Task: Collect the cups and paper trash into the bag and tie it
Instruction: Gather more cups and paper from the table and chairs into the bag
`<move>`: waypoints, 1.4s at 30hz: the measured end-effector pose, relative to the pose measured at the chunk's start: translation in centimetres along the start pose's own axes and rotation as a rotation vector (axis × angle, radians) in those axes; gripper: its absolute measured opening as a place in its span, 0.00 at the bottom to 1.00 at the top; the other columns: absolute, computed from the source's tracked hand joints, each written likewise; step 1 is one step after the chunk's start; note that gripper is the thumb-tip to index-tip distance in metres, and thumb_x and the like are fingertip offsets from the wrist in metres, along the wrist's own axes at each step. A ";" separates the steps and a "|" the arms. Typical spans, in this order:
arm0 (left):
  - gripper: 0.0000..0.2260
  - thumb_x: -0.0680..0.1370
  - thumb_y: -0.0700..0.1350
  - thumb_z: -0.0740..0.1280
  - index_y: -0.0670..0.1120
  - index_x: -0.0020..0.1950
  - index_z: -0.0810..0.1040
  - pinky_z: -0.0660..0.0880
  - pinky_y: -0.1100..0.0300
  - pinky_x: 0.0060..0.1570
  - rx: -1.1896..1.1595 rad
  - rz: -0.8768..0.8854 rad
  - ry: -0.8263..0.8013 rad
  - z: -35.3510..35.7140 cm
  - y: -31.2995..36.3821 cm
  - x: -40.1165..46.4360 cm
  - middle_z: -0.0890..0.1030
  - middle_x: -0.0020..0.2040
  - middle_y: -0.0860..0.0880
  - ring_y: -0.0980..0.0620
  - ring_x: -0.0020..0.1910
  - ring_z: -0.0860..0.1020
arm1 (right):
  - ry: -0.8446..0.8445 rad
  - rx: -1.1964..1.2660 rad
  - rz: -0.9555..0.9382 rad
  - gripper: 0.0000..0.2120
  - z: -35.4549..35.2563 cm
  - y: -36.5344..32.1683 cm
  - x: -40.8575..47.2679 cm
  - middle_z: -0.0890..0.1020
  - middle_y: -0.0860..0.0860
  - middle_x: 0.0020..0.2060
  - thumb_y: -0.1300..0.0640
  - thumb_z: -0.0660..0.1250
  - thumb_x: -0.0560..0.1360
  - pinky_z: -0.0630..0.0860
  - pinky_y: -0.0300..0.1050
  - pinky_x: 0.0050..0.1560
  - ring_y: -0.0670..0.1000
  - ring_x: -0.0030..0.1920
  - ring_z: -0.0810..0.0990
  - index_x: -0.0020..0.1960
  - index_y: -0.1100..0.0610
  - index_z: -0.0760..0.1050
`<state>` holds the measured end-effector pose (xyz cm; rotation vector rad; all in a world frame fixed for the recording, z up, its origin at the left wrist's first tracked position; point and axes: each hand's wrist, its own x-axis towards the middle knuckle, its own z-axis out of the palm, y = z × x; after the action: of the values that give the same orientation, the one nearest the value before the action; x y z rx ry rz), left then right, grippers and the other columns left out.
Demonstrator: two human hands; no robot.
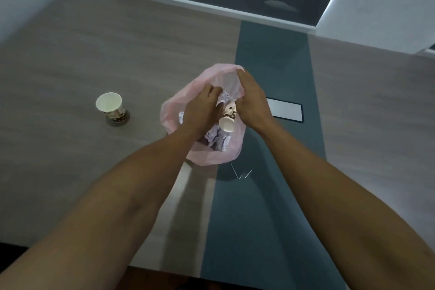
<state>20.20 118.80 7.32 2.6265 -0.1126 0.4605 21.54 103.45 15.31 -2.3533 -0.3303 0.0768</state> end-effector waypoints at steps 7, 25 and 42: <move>0.07 0.73 0.45 0.66 0.45 0.49 0.74 0.74 0.47 0.40 0.035 -0.315 0.201 -3.8 -6.3 -3.4 0.76 0.49 0.43 0.39 0.45 0.77 | -0.043 0.014 -0.023 0.36 1.7 -1.7 0.4 0.64 0.51 0.79 0.73 0.59 0.75 0.65 0.49 0.75 0.54 0.76 0.65 0.80 0.53 0.61; 0.29 0.80 0.56 0.64 0.62 0.79 0.57 0.59 0.32 0.70 0.272 -0.756 -0.212 -6.1 -25.1 -5.4 0.42 0.83 0.44 0.29 0.78 0.50 | -0.038 -0.036 0.010 0.40 5.0 -1.7 0.8 0.63 0.53 0.79 0.66 0.70 0.75 0.62 0.44 0.72 0.56 0.77 0.64 0.82 0.54 0.56; 0.34 0.75 0.62 0.70 0.42 0.72 0.68 0.77 0.47 0.51 0.029 -0.022 0.206 -6.6 -9.5 -4.4 0.75 0.66 0.41 0.39 0.57 0.78 | -0.011 0.006 0.059 0.37 3.3 -2.1 -0.1 0.65 0.52 0.78 0.71 0.61 0.74 0.63 0.49 0.75 0.54 0.76 0.65 0.81 0.54 0.59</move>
<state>15.52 130.29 7.22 2.5873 -0.0109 0.7256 20.50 107.11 14.32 -2.3572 -0.2656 0.1185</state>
